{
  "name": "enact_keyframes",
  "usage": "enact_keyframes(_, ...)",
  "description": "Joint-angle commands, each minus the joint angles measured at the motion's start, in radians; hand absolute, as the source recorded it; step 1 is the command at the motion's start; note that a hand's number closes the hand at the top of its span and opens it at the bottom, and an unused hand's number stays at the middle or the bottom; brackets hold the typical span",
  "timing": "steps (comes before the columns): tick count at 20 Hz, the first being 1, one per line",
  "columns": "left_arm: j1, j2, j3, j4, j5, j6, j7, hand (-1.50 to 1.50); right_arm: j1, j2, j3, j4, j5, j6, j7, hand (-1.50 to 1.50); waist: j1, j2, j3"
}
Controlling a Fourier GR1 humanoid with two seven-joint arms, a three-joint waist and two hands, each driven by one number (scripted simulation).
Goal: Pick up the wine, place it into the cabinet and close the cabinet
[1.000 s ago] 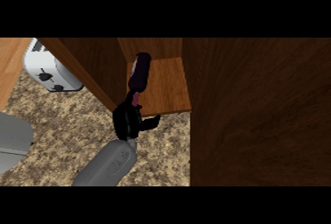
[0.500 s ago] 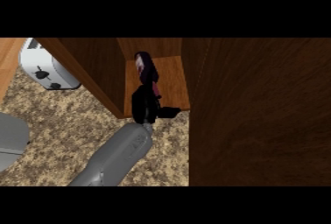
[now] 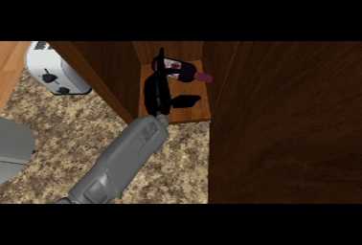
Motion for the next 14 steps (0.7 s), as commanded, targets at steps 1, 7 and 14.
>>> enact_keyframes(1,-0.050,0.000,0.061,0.033,0.103,0.033,-0.105,-1.50,-0.025,-0.001,0.007,-0.102,-0.044,-0.052,0.077,-1.50,0.017,0.001,-0.001)
enact_keyframes(7,0.000,0.000,0.175,-0.020,0.250,0.000,-0.323,-1.50,0.002,-0.005,-0.004,-0.143,-0.064,-0.086,0.104,-1.50,0.049,-0.008,0.000)
enact_keyframes(14,0.044,0.000,0.174,-0.094,0.454,-0.094,-0.498,-1.50,0.076,-0.039,0.002,-0.169,-0.083,-0.043,0.097,-1.50,0.055,-0.018,0.002)
